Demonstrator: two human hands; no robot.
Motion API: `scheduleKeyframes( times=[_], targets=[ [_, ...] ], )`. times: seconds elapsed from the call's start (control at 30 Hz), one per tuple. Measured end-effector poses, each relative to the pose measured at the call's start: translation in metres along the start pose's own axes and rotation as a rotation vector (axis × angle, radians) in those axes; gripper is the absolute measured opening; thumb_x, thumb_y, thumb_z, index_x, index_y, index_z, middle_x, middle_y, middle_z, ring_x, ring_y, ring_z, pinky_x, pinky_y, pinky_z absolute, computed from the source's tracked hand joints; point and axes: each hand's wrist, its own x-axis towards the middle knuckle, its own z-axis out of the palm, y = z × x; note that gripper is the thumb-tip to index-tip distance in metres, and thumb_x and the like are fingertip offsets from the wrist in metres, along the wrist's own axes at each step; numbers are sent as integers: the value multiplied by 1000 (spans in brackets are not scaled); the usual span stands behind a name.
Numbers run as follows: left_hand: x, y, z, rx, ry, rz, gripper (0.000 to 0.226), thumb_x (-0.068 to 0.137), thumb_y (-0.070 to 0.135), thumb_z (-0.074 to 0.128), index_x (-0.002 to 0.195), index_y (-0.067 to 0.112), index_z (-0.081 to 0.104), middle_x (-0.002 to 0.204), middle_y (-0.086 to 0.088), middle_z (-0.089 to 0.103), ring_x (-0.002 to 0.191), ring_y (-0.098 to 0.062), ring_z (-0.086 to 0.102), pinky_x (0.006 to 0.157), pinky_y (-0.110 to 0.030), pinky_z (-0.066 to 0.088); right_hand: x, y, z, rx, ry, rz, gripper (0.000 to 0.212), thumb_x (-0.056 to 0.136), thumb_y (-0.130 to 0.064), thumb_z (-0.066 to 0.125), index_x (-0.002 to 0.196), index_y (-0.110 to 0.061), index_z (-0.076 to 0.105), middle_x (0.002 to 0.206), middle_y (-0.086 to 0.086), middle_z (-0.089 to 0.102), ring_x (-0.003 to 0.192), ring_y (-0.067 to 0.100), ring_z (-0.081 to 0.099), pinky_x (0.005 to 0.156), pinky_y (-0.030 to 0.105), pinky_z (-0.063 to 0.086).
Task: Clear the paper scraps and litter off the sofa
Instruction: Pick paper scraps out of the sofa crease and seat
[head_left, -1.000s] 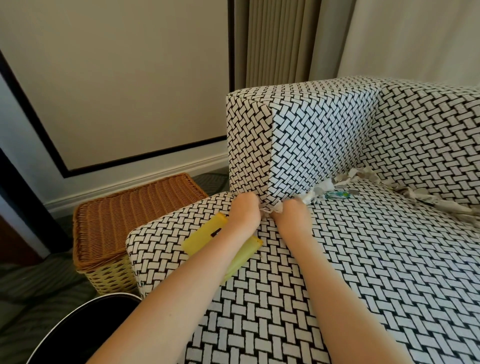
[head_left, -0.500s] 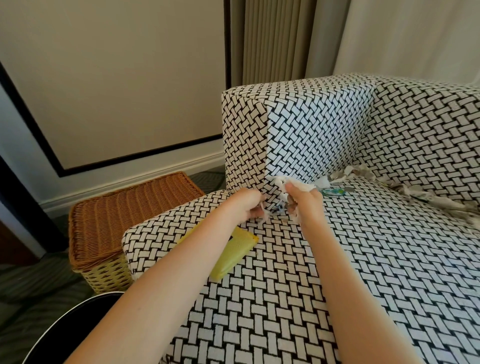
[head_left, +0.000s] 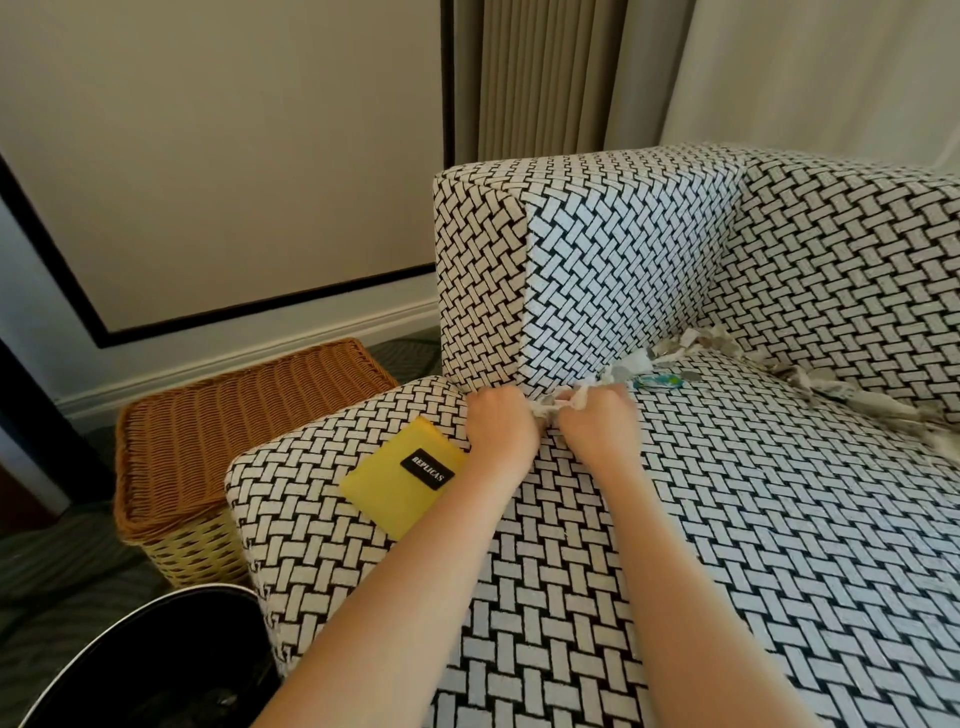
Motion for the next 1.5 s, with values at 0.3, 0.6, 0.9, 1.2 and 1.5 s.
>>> scheduleKeyframes(
  times=[0.3, 0.6, 0.9, 1.2, 1.5],
  targets=[
    [4, 1, 2, 20, 83, -25, 25, 95, 1, 40, 109, 1, 60, 114, -13, 61, 107, -26, 55, 82, -29, 46, 13, -2, 17, -143, -40, 65, 59, 87, -26, 51, 134, 2, 28, 141, 20, 34, 132, 37, 25, 107, 44, 23],
    [9, -5, 1, -183, -5, -73, 13, 88, 17, 61, 93, 5, 64, 94, -7, 65, 92, -21, 62, 64, -22, 39, 23, 6, 25, -154, 39, -7, 11, 87, -10, 53, 81, -4, 59, 97, 13, 61, 93, 29, 57, 84, 41, 50],
    [9, -6, -19, -776, -243, -279, 32, 76, 29, 74, 92, 4, 64, 85, -3, 61, 88, -18, 56, 65, -21, 45, 12, 6, -3, 246, -7, -75, 9, 86, -4, 51, 79, -7, 56, 64, -2, 50, 59, 14, 44, 49, 17, 32],
    [-1, 8, -49, -1170, -460, -268, 20, 79, 8, 65, 99, 3, 68, 92, -5, 55, 72, -12, 47, 58, -17, 44, 5, -5, -28, 952, -168, 286, 23, 86, -3, 59, 106, -3, 47, 87, 2, 53, 71, 8, 49, 57, 19, 37],
    [-6, 7, -45, -1274, -438, -375, 23, 91, 2, 48, 113, -1, 55, 87, -6, 51, 74, -12, 48, 49, -14, 47, -2, -7, -32, 1021, -188, 378, 15, 90, -5, 54, 99, -10, 44, 81, 1, 52, 66, 11, 49, 57, 24, 40]
  ],
)
